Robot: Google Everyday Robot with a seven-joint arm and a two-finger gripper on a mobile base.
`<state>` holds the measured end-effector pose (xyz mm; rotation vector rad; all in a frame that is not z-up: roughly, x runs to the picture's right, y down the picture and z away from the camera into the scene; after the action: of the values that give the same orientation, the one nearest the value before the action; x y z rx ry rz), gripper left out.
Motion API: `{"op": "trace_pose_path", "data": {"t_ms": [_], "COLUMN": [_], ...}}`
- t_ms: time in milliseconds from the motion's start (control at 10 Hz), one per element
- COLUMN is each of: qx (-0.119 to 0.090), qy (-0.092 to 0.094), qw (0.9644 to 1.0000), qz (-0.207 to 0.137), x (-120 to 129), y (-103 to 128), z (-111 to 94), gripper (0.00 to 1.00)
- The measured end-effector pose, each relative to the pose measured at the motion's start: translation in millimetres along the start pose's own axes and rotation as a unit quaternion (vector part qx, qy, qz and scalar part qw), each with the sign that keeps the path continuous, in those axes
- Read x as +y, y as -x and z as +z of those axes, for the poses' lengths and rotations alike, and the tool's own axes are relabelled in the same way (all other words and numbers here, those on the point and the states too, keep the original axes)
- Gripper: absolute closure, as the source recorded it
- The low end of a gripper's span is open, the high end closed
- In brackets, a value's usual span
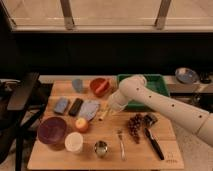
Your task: Place banana in table surface
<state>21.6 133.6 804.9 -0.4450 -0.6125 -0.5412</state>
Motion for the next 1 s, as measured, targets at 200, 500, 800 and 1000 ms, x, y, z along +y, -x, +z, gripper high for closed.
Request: {"op": "trace_pose_path", "data": {"t_ms": [200, 500, 800, 1000], "qx": [-0.015, -0.029, -0.039, -0.041], "qy": [0.019, 0.04, 0.052, 0.053], "qw": [0.9997, 0.9988, 0.9979, 0.9978], "qz": [0.004, 0.004, 0.002, 0.002], "x": [5.7, 11.9, 15.9, 16.9], "y": [0.5, 2.3, 4.6, 4.9], "z": [20.1, 44.1, 56.7, 58.1], "gripper": [0.88, 0.59, 0.39, 0.39]}}
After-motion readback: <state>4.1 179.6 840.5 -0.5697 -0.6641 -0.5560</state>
